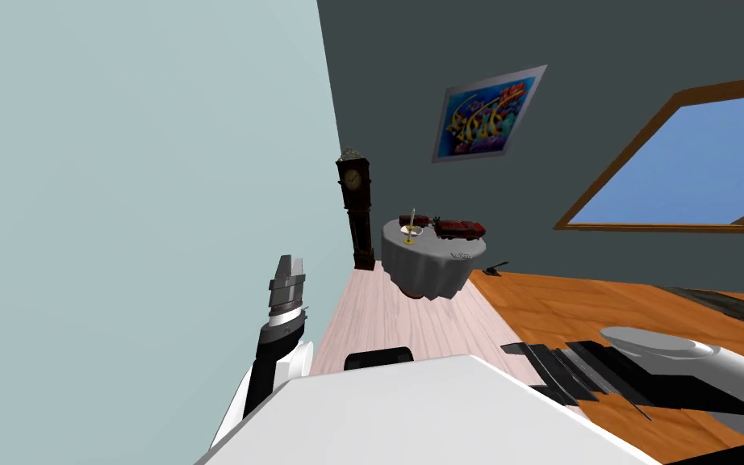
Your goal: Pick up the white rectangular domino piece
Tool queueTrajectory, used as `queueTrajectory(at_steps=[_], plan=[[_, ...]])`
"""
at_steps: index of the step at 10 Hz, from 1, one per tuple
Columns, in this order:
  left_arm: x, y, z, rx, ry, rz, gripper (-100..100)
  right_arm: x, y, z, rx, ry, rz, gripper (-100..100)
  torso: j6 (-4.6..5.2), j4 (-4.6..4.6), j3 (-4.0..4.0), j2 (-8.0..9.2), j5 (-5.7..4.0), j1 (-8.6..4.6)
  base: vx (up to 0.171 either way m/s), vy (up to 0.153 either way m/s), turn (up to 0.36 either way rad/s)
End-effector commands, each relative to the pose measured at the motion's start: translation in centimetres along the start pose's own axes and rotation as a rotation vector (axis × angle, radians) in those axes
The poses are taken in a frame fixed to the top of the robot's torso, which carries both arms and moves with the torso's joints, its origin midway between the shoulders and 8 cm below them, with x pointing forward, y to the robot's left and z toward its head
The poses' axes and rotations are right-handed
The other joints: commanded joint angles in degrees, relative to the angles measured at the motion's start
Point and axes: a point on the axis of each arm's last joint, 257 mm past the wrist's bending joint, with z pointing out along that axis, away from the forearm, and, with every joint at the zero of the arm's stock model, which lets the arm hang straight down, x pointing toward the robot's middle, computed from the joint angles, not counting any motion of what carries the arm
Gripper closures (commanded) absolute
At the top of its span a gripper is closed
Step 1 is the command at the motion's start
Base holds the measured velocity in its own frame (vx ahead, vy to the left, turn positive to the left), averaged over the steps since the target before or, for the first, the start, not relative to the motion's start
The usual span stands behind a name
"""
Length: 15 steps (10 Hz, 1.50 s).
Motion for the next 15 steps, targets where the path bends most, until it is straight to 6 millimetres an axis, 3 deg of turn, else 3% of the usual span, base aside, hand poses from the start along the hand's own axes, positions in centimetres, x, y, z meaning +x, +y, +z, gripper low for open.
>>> queueTrajectory(at_steps=[1,3,4,5,6,7,8,9,11,12,14,15], plan=[[0.0,0.0,0.0,0.000,0.000,0.000,0,1.8,-1.5,-3.1,0.038,0.082,-0.031,-100,0.00,0.00,0.00,0.00,0.00,0.00,0.062,0.024,0.178],[0.0,0.0,0.0,0.000,0.000,0.000,0,2.2,-2.2,-4.4,0.056,0.109,-0.034,-100,0.01,-0.01,-0.02,-0.03,0.01,0.03,0.038,0.017,0.048],[0.0,0.0,0.0,0.000,0.000,0.000,0,3.6,-3.6,-7.6,0.092,0.184,-0.061,-100,0.02,0.01,0.04,0.08,0.00,0.01,0.053,0.017,0.172],[0.0,0.0,0.0,0.000,0.000,0.000,0,3.6,-3.7,-8.0,0.096,0.192,-0.064,-100,-0.05,0.00,0.00,-0.01,0.01,0.02,0.056,0.012,0.142],[0.0,0.0,0.0,0.000,0.000,0.000,0,4.3,-4.7,-10.9,0.119,0.259,-0.099,-100,0.00,-0.01,-0.01,-0.02,0.00,0.01,0.073,0.030,0.218],[0.0,0.0,0.0,0.000,0.000,0.000,0,4.6,-5.0,-11.4,0.131,0.267,-0.092,-100,-0.06,-0.02,-0.06,-0.10,0.02,0.07,0.074,0.015,0.106],[0.0,0.0,0.0,0.000,0.000,0.000,0,5.1,-5.9,-14.4,0.155,0.330,-0.121,-100,0.01,-0.03,-0.06,-0.10,0.00,0.03,0.089,0.015,0.215],[0.0,0.0,0.0,0.000,0.000,0.000,0,5.5,-6.2,-15.0,0.170,0.340,-0.113,-100,-0.05,-0.04,-0.09,-0.16,0.01,0.03,0.071,-0.004,0.106],[0.0,0.0,0.0,0.000,0.000,0.000,0,6.2,-7.6,-20.5,0.218,0.449,-0.156,-100,-0.02,-0.04,-0.10,-0.18,0.00,-0.02,0.134,-0.001,0.241],[0.0,0.0,0.0,0.000,0.000,0.000,0,6.4,-7.7,-21.1,0.232,0.457,-0.149,-100,-0.09,-0.10,-0.25,-0.43,-0.01,-0.01,0.126,-0.009,0.142],[0.0,0.0,0.0,0.000,0.000,0.000,0,6.9,-8.5,-25.5,0.275,0.541,-0.173,-100,-0.04,-0.08,-0.19,-0.31,-0.01,-0.01,0.143,-0.010,0.238],[0.0,0.0,0.0,0.000,0.000,0.000,0,6.9,-8.5,-25.5,0.275,0.541,-0.173,-100,-0.06,-0.11,-0.27,-0.47,0.00,-0.02,0.116,-0.035,0.090]])
